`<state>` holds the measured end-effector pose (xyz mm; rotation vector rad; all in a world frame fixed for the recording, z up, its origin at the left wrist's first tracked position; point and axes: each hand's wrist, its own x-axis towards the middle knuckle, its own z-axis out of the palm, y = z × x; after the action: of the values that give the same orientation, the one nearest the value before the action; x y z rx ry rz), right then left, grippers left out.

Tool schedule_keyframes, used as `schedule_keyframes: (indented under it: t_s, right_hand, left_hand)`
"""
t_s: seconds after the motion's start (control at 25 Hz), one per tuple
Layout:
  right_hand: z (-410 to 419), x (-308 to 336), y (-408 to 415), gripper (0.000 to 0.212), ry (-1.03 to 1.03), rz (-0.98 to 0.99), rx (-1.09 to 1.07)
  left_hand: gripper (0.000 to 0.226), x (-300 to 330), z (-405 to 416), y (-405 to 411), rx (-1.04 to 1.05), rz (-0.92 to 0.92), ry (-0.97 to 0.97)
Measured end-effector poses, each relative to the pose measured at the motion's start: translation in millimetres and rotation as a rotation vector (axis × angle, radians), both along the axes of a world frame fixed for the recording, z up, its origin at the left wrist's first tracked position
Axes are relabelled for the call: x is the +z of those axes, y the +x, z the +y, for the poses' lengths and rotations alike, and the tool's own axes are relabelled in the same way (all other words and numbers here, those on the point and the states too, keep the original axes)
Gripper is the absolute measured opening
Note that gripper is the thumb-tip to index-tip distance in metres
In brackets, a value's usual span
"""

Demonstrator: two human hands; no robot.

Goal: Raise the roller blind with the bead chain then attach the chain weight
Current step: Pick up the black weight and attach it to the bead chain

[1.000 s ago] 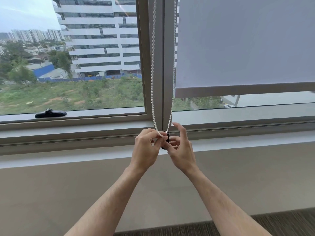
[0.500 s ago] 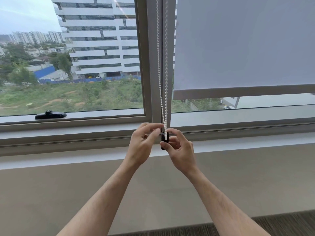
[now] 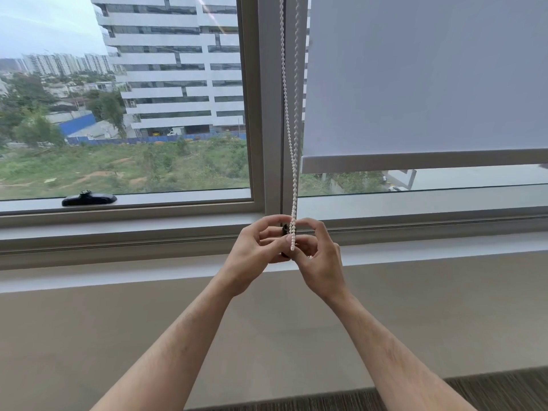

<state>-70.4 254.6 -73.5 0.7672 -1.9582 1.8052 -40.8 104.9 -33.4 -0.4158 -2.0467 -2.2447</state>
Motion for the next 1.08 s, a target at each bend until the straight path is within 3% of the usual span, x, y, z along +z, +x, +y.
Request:
schedule_keyframes:
  t_s: [0.4, 0.72, 0.88, 1.08]
  right_hand:
    - [5, -1, -1, 0.02, -0.048, -0.032, -0.032]
    - [7, -10, -9, 0.029, -0.026, -0.068, -0.084]
    - [19, -41, -27, 0.029, -0.018, -0.263, -0.097]
    - [34, -92, -62, 0.026, 0.075, -0.611, -0.367]
  left_hand:
    - [0.03, 3, -1, -7, -0.057, -0.014, -0.031]
    - [0.033, -2, 0, -13, -0.001, -0.015, 0.014]
    - [0.029, -2, -6, -15, 0.006, -0.018, 0.03]
    - [0.028, -1, -10, -16, 0.013, -0.025, 0.037]
